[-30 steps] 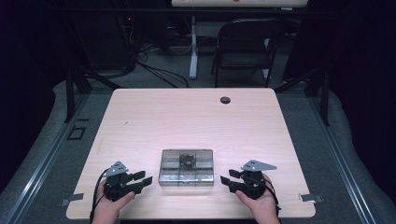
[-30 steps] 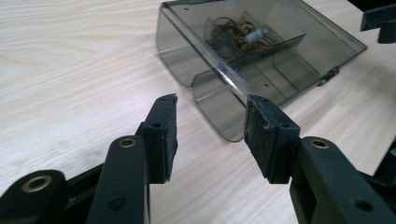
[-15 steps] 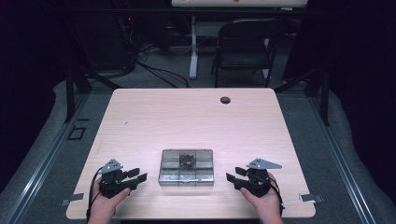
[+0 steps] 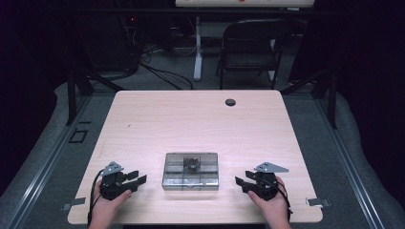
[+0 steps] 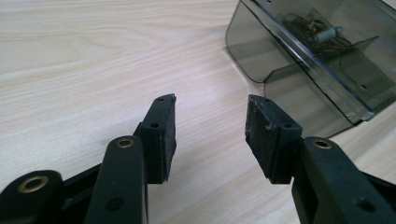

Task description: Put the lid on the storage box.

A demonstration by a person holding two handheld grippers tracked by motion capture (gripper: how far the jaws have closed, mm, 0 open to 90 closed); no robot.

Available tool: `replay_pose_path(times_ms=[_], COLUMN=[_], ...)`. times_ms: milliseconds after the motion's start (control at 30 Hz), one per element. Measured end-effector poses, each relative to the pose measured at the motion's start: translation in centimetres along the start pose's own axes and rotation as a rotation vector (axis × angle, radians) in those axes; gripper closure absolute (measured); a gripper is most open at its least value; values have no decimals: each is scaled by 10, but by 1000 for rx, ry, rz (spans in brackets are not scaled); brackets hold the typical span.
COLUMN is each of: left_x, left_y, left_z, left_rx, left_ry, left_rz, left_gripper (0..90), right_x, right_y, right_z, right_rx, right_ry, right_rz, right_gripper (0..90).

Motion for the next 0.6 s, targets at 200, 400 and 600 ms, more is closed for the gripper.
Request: replay_pose_path(times_ms=[200, 400, 600], left_x=[-3, -4, -7], left_y=[0, -1, -1], left_z=[10, 17, 22], left_rx=[4, 24, 24], left_ry=[35, 56, 72], left_rz=[2, 1, 1], left_gripper=[526, 514, 510], right_x=[1, 3, 4], right_y=[-2, -2, -2], right_z=[-10, -17, -20], right_rx=[-29, -46, -51], right_ry=[-26, -44, -53], right_rz=[-12, -32, -41], right_gripper=[465, 463, 457])
Point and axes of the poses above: each handheld gripper's, and its own axes: x roughly backward along the jaws, y roughly out of its top, z roughly to its left, the point moved 6 cm from there along -x, roughly forward along the jaws, and after that the axes turned 12 degrees about y, right-handed, at the moved point
